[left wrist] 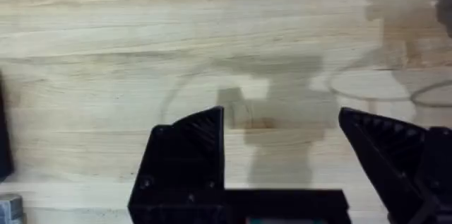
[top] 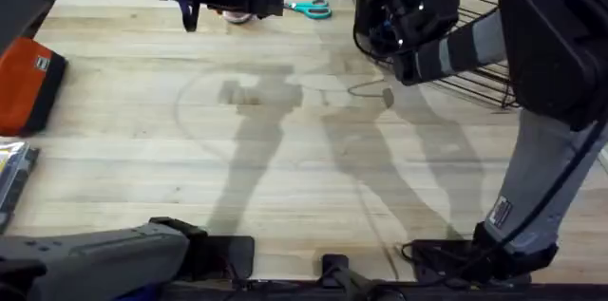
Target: Pick up the spoon on the table one by one and put them onto the rack
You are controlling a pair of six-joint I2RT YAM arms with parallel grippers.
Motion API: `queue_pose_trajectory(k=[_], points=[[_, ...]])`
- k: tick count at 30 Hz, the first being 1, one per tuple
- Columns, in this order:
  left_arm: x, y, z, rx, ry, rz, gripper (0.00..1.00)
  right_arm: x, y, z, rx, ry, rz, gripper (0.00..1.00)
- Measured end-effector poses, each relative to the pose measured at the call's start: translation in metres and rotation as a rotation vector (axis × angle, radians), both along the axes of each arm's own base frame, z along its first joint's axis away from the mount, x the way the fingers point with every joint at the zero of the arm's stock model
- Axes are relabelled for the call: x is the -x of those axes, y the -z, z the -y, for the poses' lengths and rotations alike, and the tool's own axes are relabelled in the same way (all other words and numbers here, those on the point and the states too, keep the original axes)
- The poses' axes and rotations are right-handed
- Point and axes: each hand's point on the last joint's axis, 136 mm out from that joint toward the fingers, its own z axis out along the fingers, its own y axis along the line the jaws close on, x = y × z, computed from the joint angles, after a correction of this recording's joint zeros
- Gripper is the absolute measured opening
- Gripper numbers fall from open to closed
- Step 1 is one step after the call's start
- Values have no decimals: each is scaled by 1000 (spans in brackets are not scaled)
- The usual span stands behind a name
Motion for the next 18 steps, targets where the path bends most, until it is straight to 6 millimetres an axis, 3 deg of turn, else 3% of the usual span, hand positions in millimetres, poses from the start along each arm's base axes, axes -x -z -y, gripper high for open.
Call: queue_pose_trajectory(k=[6, 11, 18], points=[[0, 0, 0, 0, 0, 0, 993, -2, -4, -1, -2, 0, 10, 36], [0, 0, 0, 0, 0, -1, 993, -9, 10, -2, 13, 0, -57, 36], [0, 0, 0, 0, 0, -1, 993, -10, 9, -2, 49, 10, -47, 36]])
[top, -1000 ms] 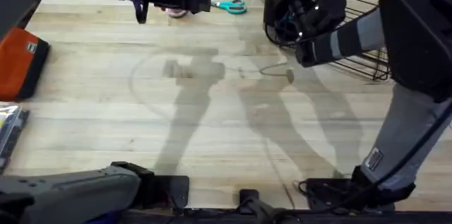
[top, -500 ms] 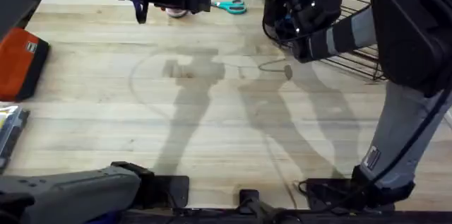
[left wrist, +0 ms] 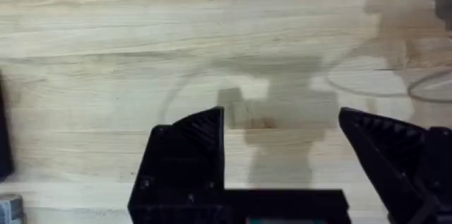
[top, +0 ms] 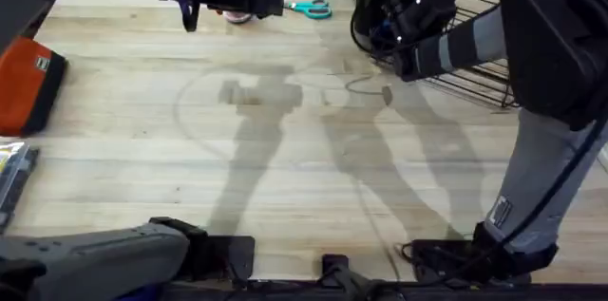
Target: Pick up the spoon on the table one by one and put them onto the rack
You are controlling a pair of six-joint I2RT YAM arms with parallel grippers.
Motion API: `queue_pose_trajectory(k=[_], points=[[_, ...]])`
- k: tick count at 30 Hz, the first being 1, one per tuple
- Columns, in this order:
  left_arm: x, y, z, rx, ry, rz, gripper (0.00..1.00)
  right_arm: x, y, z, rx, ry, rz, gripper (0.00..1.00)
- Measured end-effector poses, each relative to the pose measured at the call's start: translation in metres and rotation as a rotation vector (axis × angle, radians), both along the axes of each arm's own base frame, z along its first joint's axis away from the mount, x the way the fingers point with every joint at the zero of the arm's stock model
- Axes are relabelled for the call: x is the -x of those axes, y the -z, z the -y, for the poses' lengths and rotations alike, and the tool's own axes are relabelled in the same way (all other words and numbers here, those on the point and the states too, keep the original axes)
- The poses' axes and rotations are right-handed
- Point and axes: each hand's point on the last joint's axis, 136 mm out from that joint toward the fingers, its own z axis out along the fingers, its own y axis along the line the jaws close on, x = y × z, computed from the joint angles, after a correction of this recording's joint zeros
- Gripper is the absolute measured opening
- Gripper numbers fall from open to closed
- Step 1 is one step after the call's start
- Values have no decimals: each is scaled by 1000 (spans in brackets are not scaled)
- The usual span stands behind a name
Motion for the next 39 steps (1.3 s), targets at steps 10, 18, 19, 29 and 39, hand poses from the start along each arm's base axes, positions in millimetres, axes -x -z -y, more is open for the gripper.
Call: queue_pose_trajectory(k=[10, 18, 19, 29, 39], points=[[0, 0, 0, 0, 0, 0, 994, -3, 13, -1, 22, 4, -21, 37], [0, 0, 0, 0, 0, 0, 993, -3, 13, -1, 24, 5, -22, 36], [0, 0, 0, 0, 0, 0, 993, -3, 13, -1, 27, 6, -21, 36], [0, 0, 0, -1, 0, -2, 993, -3, 13, -1, 47, 11, -15, 30], [0, 0, 0, 0, 0, -2, 993, -2, 17, 0, 50, 11, -25, 29]])
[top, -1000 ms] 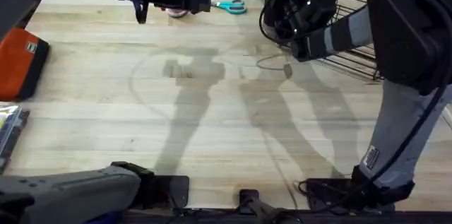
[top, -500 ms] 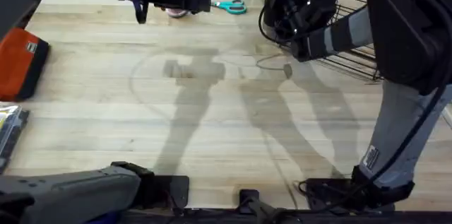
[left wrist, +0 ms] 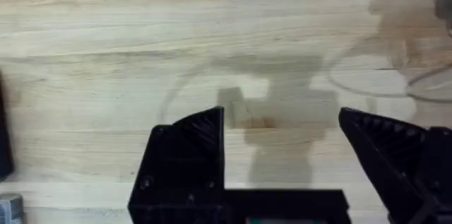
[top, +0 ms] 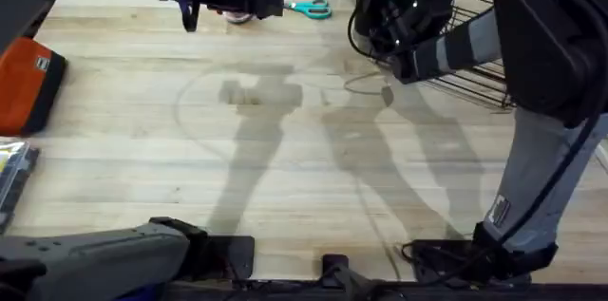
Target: Pick up the spoon on the table one by one and put them onto the rack
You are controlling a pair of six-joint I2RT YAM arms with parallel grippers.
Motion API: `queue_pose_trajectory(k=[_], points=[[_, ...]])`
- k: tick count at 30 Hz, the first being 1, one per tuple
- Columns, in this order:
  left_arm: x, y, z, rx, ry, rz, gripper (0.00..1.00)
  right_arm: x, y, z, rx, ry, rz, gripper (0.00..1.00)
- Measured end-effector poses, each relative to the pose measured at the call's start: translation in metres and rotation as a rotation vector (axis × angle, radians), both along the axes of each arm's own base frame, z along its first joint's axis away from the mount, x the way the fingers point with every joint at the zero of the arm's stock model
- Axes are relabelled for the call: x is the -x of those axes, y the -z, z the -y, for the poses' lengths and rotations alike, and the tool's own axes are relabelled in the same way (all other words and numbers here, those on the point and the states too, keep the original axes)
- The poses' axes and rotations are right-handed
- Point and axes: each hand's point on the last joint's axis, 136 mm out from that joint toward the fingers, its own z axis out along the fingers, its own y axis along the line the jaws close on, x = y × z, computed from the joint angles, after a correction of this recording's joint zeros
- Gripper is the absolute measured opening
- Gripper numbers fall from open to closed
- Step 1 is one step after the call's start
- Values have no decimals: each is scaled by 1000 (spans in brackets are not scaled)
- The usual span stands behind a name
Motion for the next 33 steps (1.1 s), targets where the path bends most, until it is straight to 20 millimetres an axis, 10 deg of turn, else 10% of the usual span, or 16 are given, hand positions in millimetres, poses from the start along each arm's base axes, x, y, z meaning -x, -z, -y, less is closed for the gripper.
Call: queue_pose_trajectory(k=[21, 33], points=[[0, 0, 0, 0, 0, 0, 993, 8, 21, 2, 15, 1, -49, 31], [0, 0, 0, 0, 0, 0, 993, 8, 20, 2, 16, 1, -45, 311]])
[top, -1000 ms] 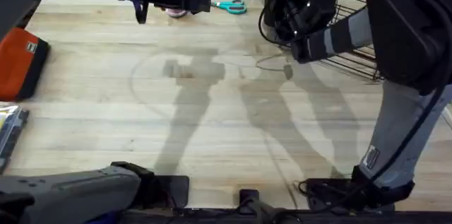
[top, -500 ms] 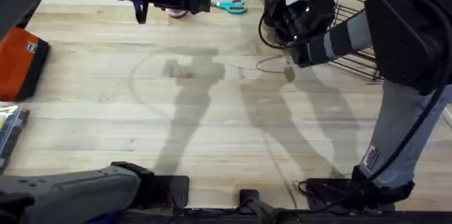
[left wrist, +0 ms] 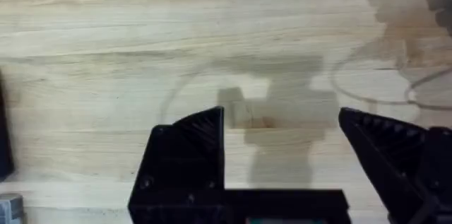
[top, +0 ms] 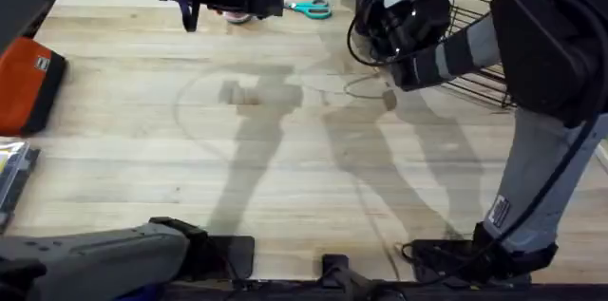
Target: Pick up the spoon on the table one by one and put them onto the rack
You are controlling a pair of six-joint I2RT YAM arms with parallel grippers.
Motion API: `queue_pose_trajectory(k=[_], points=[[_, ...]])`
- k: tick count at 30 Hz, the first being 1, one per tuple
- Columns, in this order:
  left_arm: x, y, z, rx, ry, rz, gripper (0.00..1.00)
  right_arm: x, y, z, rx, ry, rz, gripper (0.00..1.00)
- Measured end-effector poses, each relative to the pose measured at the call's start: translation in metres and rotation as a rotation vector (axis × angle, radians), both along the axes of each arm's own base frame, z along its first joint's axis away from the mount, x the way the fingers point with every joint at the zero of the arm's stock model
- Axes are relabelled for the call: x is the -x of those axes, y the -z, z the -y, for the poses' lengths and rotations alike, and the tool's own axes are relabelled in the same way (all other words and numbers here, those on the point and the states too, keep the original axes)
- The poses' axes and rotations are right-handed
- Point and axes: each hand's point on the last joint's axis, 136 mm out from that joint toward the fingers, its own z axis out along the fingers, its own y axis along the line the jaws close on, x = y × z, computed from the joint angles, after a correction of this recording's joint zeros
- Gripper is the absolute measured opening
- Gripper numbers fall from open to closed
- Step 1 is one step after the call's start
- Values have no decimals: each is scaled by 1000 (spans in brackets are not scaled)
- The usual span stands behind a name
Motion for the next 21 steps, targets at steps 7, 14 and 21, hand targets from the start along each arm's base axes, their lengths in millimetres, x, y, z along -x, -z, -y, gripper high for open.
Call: queue_pose_trajectory(k=[7, 14, 21], points=[[0, 0, 0, 0, 0, 0, 994, 0, 2, 0, 17, 2, -2, 992], [0, 0, 0, 0, 0, 0, 992, 0, 4, 0, 34, 5, -8, 993], [0, 0, 0, 0, 0, 0, 993, -2, 19, -1, 60, 4, -88, 993]])
